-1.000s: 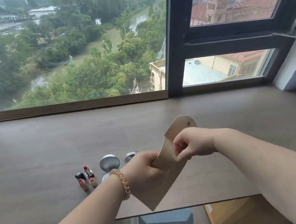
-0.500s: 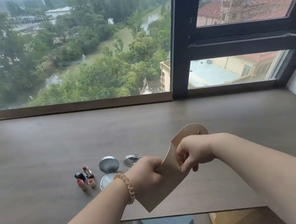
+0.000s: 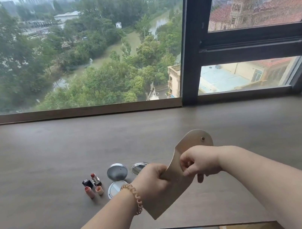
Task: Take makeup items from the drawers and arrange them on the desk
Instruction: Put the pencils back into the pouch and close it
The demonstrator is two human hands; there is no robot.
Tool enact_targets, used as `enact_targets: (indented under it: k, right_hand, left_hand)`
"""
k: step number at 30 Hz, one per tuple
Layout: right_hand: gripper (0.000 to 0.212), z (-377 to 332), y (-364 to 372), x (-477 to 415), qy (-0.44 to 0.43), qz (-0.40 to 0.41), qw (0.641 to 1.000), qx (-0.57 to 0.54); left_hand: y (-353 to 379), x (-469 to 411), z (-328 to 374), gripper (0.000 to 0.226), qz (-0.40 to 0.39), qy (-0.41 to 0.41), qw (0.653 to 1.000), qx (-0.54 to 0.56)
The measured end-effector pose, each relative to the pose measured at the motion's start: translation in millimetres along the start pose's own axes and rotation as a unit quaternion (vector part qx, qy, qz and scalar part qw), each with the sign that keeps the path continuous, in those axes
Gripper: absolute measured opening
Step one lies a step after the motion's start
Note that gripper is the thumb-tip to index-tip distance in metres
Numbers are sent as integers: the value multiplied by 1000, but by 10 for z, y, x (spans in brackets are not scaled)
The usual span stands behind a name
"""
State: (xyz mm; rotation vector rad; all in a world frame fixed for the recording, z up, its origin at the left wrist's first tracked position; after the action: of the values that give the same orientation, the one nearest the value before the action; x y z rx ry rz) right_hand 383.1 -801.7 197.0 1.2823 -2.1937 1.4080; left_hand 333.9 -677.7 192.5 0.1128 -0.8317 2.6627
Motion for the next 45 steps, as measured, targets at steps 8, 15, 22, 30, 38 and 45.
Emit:
enact_targets:
  k: [8, 15, 22, 30, 38, 45]
  right_hand:
    - [7, 34, -55, 10, -5, 57, 994, -89]
    - [8, 42, -148, 44, -53, 118, 971, -200]
    - [8, 93, -387, 128, -50, 157, 958, -236]
    - [11, 278, -443, 111, -29, 193, 946, -258]
    - [39, 763, -267, 212, 70, 380, 857, -341]
    - [52, 859, 610, -62, 137, 253, 897, -335]
  left_hand:
    - [-22, -21, -37, 19, 20, -32, 996, 80]
    - [85, -3, -152, 30, -26, -36, 989, 143]
    - [203, 28, -235, 34, -50, -38, 980, 188]
    - [372, 93, -258, 42, -73, -51, 964, 250]
    - [590, 40, -501, 41, -42, -117, 920, 371]
    - [838, -163, -702, 27, 21, -188, 879, 438]
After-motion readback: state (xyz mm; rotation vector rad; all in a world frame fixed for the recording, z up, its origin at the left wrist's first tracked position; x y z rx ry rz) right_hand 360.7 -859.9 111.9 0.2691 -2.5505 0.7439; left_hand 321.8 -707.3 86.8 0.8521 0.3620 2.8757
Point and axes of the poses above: each hand's wrist, its own x-axis away from the middle knuckle, its own y-axis out of the palm, z = x × y, the point moved 7 cm from there along -x, towards the middle knuckle, and after that the axes turned 3 degrees about -z, right-handed, at the moved point
